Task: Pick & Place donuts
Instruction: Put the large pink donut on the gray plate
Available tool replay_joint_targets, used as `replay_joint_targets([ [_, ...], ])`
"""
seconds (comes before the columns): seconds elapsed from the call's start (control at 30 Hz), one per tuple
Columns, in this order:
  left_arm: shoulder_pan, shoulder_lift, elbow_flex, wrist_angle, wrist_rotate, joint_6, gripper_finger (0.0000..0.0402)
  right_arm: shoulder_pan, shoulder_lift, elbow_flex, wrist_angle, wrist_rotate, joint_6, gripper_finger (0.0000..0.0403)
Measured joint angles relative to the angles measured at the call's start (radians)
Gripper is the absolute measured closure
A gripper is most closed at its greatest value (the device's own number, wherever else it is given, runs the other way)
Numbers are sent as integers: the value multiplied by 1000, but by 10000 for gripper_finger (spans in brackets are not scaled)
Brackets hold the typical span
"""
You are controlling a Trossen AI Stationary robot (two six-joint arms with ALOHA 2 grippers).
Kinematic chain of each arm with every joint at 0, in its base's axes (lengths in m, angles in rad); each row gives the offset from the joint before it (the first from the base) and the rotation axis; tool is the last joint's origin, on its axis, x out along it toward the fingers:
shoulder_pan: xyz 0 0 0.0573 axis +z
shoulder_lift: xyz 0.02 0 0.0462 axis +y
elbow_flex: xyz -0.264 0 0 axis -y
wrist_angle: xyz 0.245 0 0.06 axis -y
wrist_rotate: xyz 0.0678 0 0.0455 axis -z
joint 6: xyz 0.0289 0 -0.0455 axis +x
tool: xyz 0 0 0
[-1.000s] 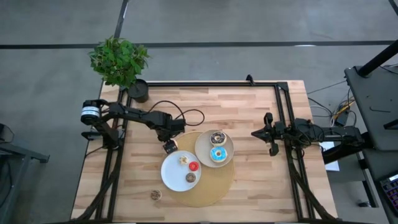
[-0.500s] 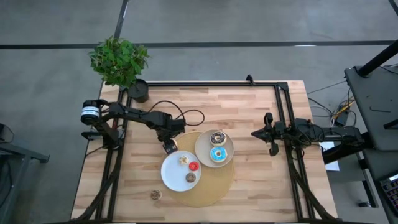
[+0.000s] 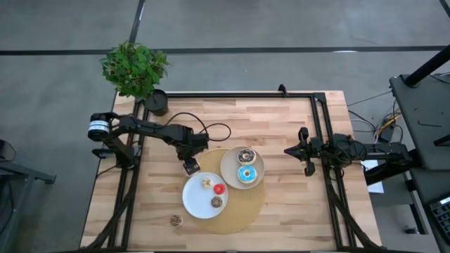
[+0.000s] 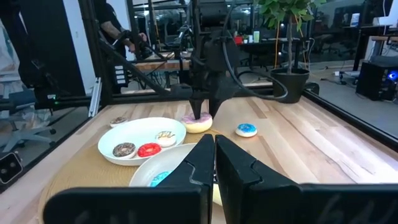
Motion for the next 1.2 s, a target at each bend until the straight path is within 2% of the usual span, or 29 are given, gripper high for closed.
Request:
replay_joint_targets([
  [1.0,10,-4,-10,-2,-11,47,235,0,0,0,0,0,-4,394],
  [1.2,10,-4,-10,-2,-10,46,261,0,0,0,0,0,-2,394],
])
